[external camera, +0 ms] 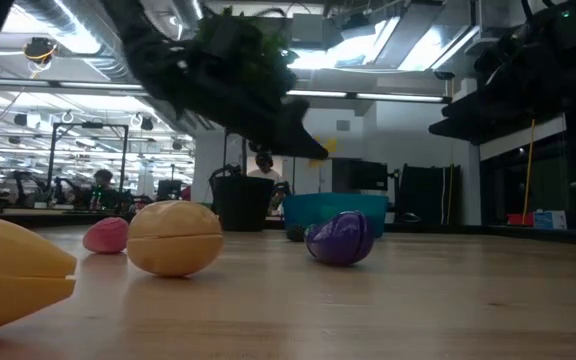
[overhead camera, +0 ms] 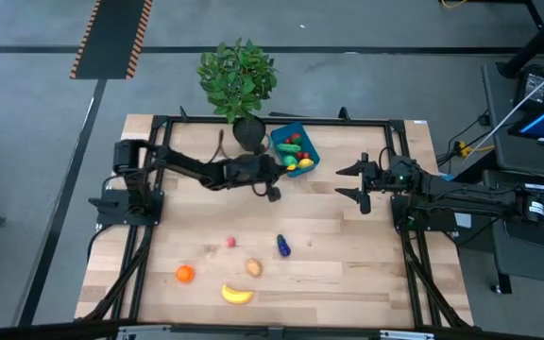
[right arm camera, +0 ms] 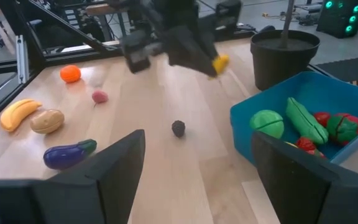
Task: Pick and placing Produce into tupperware
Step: Put the corn into the blue bin
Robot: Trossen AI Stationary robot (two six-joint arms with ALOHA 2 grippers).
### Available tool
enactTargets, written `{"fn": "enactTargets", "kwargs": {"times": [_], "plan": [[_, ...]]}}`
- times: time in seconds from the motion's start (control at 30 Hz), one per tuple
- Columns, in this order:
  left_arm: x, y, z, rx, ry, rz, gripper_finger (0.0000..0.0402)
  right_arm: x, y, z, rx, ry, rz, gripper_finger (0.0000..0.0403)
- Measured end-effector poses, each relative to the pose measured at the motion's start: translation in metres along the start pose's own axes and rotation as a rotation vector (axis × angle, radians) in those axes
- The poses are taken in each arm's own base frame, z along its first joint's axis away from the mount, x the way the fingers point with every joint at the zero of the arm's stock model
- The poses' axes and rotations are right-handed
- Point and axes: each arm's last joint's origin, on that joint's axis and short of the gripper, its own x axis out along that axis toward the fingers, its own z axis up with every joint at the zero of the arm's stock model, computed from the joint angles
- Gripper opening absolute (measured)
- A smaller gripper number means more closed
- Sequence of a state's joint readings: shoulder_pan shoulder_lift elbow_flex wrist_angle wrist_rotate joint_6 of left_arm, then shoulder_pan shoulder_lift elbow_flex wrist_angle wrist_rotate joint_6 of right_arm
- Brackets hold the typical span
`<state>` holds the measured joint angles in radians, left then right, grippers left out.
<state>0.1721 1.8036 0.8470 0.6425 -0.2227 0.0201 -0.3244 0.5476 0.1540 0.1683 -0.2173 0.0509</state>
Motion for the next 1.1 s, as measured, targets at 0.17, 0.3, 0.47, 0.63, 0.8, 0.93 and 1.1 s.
{"fn": "enactTargets", "kwargs": {"times": [0.17, 0.3, 0.47, 0.63, 0.8, 0.93, 1.1], "plan": [[0.023, 0.009, 0.006, 0.027, 0.106, 0.032, 0.0007, 0.000, 0.000, -0.002, 0.003, 0.017, 0.000, 0.0293], [0.033, 0.017, 0.013, 0.023, 0.115, 0.052, 0.0008, 0.000, 0.000, -0.002, 0.003, 0.020, 0.000, 0.0293], [0.037, 0.028, 0.016, 0.020, 0.109, 0.091, 0.0006, 0.000, 0.000, -0.002, 0.002, 0.020, 0.000, 0.0293], [0.038, 0.039, 0.015, 0.019, 0.121, 0.173, 0.0004, 0.000, 0.000, -0.002, 0.002, 0.020, 0.000, 0.0293], [0.038, 0.043, 0.013, 0.023, 0.140, 0.182, 0.0006, 0.000, 0.000, -0.002, 0.002, 0.020, 0.000, 0.0293], [0.041, 0.044, 0.011, 0.019, 0.123, 0.186, 0.0004, 0.000, 0.000, -0.002, 0.002, 0.019, 0.000, 0.0293], [0.053, 0.042, -0.004, 0.027, 0.111, 0.187, 0.0006, 0.000, 0.000, -0.001, 0.002, 0.015, 0.001, 0.0293]]}}
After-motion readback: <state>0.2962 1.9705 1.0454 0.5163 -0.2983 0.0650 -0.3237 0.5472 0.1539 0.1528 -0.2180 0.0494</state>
